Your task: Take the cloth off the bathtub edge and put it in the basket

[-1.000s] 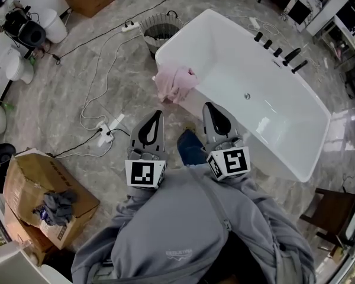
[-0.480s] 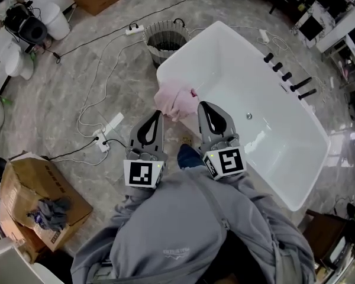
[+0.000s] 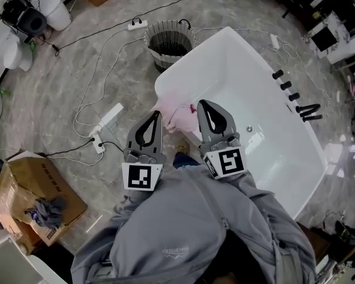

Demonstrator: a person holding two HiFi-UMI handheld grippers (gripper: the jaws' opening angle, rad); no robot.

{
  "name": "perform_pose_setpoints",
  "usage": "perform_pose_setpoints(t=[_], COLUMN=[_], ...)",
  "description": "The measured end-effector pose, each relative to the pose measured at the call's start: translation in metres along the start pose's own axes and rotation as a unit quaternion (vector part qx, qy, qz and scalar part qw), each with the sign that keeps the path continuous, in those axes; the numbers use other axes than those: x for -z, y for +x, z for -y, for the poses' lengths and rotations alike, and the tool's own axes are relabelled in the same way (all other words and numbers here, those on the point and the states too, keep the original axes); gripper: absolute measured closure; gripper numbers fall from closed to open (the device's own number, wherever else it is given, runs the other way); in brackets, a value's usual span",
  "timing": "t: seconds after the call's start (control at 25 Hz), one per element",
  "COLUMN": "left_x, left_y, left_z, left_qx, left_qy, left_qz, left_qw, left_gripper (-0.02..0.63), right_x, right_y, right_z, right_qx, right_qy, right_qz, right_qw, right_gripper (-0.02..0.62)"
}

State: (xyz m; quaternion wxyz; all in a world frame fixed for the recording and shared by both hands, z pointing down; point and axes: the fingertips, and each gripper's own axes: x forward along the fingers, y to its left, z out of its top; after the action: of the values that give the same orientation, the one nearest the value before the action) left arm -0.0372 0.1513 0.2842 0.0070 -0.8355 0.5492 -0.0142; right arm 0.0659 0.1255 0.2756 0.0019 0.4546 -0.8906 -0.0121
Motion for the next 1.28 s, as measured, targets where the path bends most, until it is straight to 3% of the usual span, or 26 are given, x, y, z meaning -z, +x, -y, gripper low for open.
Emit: perform_pose_setpoints(t=[0.4,0.84,1.28], left_x=[0.012,0.000,0.013], left_y=[0.041,0.060,0.077], left_z=[-0.015,-0.029,-0.029], left_qx=[-0.006,0.034,0.067], left_qy=[-0.005,0.002,-0.007], left_qz=[-0.017,-0.027,-0.033], left_qw=[0.9998,0.9991,0.9972], left_gripper=[0.600,0.600,0.600], right_x=[0.010,-0.004,0.018], right_y=[0.039,0.047,0.054], right_z=[0.031,0.043,0.044], right_qx=[-0.013,0.030,0.043], right_qy=[0.006,0.007,0.023], right_qz=[-0.008,-0.008,-0.029], right_qw=[1.000,1.000,0.998], right_gripper=[0.591,0.591,0.592])
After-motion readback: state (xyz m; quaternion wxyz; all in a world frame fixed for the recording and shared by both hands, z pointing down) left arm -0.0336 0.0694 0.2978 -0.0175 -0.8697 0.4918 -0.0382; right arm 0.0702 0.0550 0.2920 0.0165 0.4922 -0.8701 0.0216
